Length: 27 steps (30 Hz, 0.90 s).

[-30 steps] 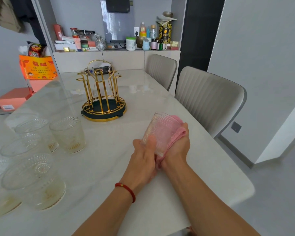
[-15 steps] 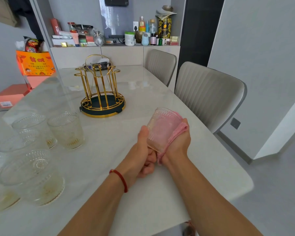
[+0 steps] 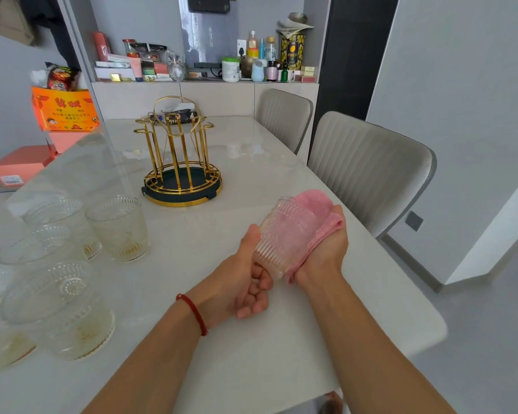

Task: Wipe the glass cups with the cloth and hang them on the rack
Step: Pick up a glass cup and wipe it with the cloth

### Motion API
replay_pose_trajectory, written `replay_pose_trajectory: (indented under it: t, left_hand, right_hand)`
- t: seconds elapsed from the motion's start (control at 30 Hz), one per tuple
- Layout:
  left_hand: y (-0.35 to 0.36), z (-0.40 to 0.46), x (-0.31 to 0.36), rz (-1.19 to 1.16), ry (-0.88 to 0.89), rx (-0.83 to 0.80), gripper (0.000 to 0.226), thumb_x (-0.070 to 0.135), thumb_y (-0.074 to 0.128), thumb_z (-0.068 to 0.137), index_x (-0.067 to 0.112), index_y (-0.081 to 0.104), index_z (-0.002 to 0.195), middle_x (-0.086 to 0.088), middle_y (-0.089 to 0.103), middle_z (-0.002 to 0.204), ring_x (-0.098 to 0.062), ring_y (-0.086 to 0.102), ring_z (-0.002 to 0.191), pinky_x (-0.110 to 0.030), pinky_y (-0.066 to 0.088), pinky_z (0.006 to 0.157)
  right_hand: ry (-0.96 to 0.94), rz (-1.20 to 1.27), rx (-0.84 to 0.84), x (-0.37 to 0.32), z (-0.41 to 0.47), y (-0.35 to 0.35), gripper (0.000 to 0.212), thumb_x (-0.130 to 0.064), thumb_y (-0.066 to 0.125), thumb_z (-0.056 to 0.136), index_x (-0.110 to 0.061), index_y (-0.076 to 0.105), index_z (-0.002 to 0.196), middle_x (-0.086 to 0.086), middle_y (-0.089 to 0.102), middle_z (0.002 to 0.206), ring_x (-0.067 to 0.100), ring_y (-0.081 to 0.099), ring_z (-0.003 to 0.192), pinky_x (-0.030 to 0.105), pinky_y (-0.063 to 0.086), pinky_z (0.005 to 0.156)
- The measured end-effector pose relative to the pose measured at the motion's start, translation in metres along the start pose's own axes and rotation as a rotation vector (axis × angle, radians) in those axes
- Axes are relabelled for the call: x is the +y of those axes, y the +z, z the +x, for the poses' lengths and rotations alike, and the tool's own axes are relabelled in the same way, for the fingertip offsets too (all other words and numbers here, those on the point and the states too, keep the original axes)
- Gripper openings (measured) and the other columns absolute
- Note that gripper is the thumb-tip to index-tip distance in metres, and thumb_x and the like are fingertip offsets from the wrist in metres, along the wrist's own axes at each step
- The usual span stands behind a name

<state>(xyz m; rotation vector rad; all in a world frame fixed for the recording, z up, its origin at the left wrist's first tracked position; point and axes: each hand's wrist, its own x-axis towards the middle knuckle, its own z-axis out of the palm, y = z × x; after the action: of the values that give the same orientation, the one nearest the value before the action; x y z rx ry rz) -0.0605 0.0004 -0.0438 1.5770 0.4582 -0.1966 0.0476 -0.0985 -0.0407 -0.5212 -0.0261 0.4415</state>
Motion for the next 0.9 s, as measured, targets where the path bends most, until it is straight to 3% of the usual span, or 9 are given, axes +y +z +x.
replay_pose_trajectory:
  t: [0.13, 0.23, 0.33, 0.4, 0.47, 0.53, 0.67, 0.77, 0.9]
  left_hand:
    - [-0.012, -0.002, -0.004, -0.138, 0.016, 0.0, 0.092, 0.084, 0.013, 0.092, 0.002, 0.054, 0.107, -0.018, 0.05, 0.069, -0.025, 0.043, 0.047, -0.021, 0.031, 0.035]
    - [-0.013, -0.006, 0.0, -0.246, 0.074, 0.035, 0.082, 0.074, 0.018, 0.099, 0.002, 0.054, 0.113, -0.014, 0.05, 0.072, -0.027, 0.052, 0.046, -0.02, 0.035, 0.034]
    - [-0.012, -0.01, 0.005, -0.316, 0.152, 0.068, 0.073, 0.068, 0.02, 0.102, 0.003, 0.055, 0.107, -0.013, 0.049, 0.07, -0.028, 0.054, 0.046, -0.022, 0.039, 0.035]
    - [-0.013, -0.015, 0.007, -0.349, 0.175, 0.097, 0.068, 0.066, 0.022, 0.103, 0.007, 0.057, 0.107, -0.012, 0.048, 0.068, -0.027, 0.053, 0.045, -0.021, 0.038, 0.034]
    - [-0.013, -0.017, 0.007, -0.377, 0.181, 0.138, 0.069, 0.066, 0.025, 0.103, 0.006, 0.054, 0.116, -0.012, 0.05, 0.067, -0.026, 0.053, 0.044, -0.021, 0.036, 0.034]
    - [-0.016, -0.019, 0.007, -0.39, 0.183, 0.175, 0.074, 0.069, 0.027, 0.101, 0.004, 0.048, 0.126, -0.011, 0.052, 0.067, -0.026, 0.051, 0.042, -0.02, 0.032, 0.035]
    - [-0.021, -0.025, 0.007, -0.394, 0.163, 0.227, 0.069, 0.072, 0.033, 0.098, 0.007, 0.056, 0.102, -0.007, 0.053, 0.059, -0.019, 0.046, 0.039, -0.017, 0.029, 0.039]
    - [-0.022, -0.028, 0.009, -0.4, 0.141, 0.258, 0.052, 0.067, 0.044, 0.097, 0.018, 0.059, 0.084, -0.001, 0.055, 0.058, -0.013, 0.046, 0.045, -0.02, 0.032, 0.049]
    - [-0.025, -0.029, 0.008, -0.321, 0.116, 0.168, 0.05, 0.06, 0.045, 0.099, 0.018, 0.061, 0.078, -0.001, 0.057, 0.056, -0.011, 0.046, 0.041, -0.015, 0.029, 0.039]
  right_hand:
    - [-0.097, -0.122, 0.008, -0.024, -0.004, 0.005, 0.065, -0.064, 0.044, 0.095, -0.008, 0.072, 0.113, 0.014, 0.072, 0.106, 0.028, 0.066, 0.094, 0.042, 0.047, 0.092]
    - [-0.188, -0.575, -0.072, -0.031, -0.03, 0.017, 0.057, -0.077, 0.052, 0.085, -0.029, 0.082, 0.092, 0.013, 0.077, 0.099, 0.033, 0.065, 0.078, 0.039, 0.055, 0.07]
    - [-0.249, -0.913, -0.197, -0.02, -0.051, 0.03, 0.057, -0.069, 0.061, 0.085, -0.018, 0.05, 0.107, 0.014, 0.064, 0.063, 0.045, 0.054, 0.053, 0.059, 0.052, 0.057]
    - [-0.244, -1.064, -0.21, -0.017, -0.058, 0.032, 0.066, -0.076, 0.052, 0.087, -0.012, 0.047, 0.102, 0.019, 0.055, 0.061, 0.031, 0.045, 0.04, 0.039, 0.039, 0.039]
    - [-0.282, -1.278, -0.251, -0.02, -0.067, 0.029, 0.073, -0.077, 0.036, 0.093, -0.006, 0.056, 0.091, 0.011, 0.054, 0.066, 0.017, 0.049, 0.048, 0.03, 0.042, 0.05]
    - [-0.348, -1.263, -0.424, -0.022, -0.082, 0.023, 0.053, -0.054, 0.034, 0.105, -0.009, 0.055, 0.087, 0.002, 0.053, 0.071, 0.011, 0.049, 0.062, 0.026, 0.049, 0.061]
    - [-0.338, -1.414, -0.729, -0.038, -0.097, 0.006, 0.009, -0.029, 0.065, 0.095, -0.031, 0.057, 0.091, 0.002, 0.061, 0.089, 0.022, 0.054, 0.076, 0.034, 0.051, 0.073]
    - [-0.262, -1.557, -0.848, -0.049, -0.105, 0.004, 0.026, -0.027, 0.081, 0.085, -0.031, 0.056, 0.093, 0.002, 0.055, 0.082, 0.008, 0.049, 0.069, 0.017, 0.043, 0.071]
    - [-0.215, -1.915, -0.921, -0.061, -0.101, 0.005, 0.04, -0.041, 0.083, 0.081, -0.018, 0.052, 0.091, -0.016, 0.055, 0.081, -0.003, 0.054, 0.074, 0.01, 0.04, 0.068]
